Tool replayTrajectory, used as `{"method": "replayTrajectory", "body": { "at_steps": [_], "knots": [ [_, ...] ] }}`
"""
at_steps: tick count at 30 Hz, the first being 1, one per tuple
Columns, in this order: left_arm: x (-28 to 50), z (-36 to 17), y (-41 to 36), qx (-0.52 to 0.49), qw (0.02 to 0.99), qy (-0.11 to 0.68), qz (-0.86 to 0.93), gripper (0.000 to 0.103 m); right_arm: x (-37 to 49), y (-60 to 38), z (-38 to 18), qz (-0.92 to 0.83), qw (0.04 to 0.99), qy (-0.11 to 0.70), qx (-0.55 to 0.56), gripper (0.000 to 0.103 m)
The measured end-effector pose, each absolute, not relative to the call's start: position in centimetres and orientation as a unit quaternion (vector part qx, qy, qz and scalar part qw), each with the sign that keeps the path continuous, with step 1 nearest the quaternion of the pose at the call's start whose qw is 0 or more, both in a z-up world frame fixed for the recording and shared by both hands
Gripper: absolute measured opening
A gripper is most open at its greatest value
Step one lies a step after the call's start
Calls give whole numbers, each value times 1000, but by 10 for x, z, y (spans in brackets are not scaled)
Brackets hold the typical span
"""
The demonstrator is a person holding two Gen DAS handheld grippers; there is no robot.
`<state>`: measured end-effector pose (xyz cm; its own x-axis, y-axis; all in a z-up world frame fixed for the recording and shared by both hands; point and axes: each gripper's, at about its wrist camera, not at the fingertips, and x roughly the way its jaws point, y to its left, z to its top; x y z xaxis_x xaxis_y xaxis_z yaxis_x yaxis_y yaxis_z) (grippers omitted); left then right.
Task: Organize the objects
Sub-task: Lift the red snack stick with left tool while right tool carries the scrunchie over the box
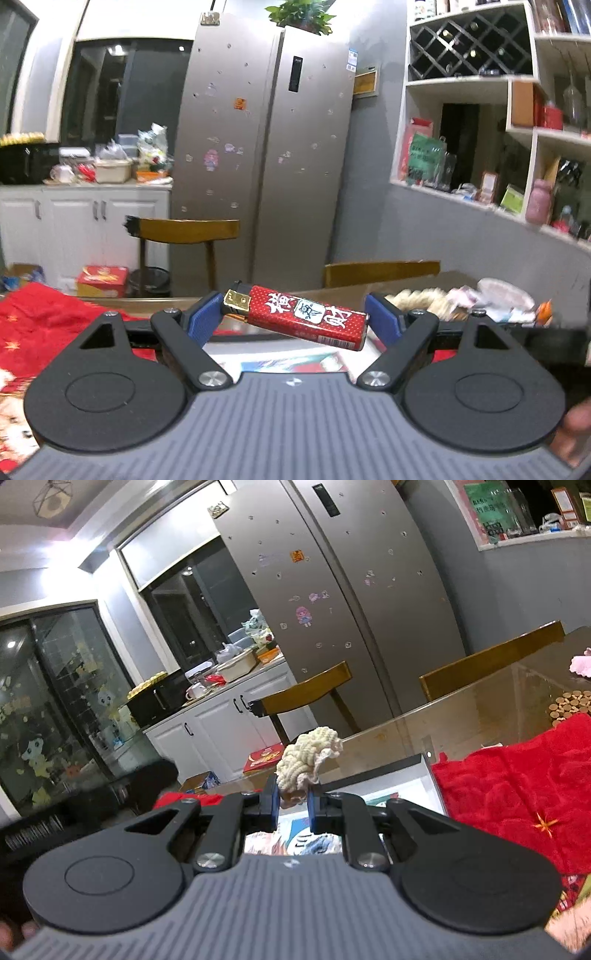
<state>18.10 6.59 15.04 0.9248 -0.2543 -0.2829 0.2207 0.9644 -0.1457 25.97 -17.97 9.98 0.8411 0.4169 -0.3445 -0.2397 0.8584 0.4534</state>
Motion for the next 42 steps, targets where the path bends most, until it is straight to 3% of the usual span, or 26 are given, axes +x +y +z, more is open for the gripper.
{"method": "replayTrajectory", "body": {
  "at_steps": [7,20,42],
  "knots": [
    [239,153,48,-82,974,171,-124,86,298,-183,83,158,936,237,207,17],
    [363,94,40,-124,943,273,-145,86,362,-175,28,140,928,291,188,17],
    [388,15,37,-135,912,374,-104,86,366,-182,-4,126,911,342,191,17]
  ]
}}
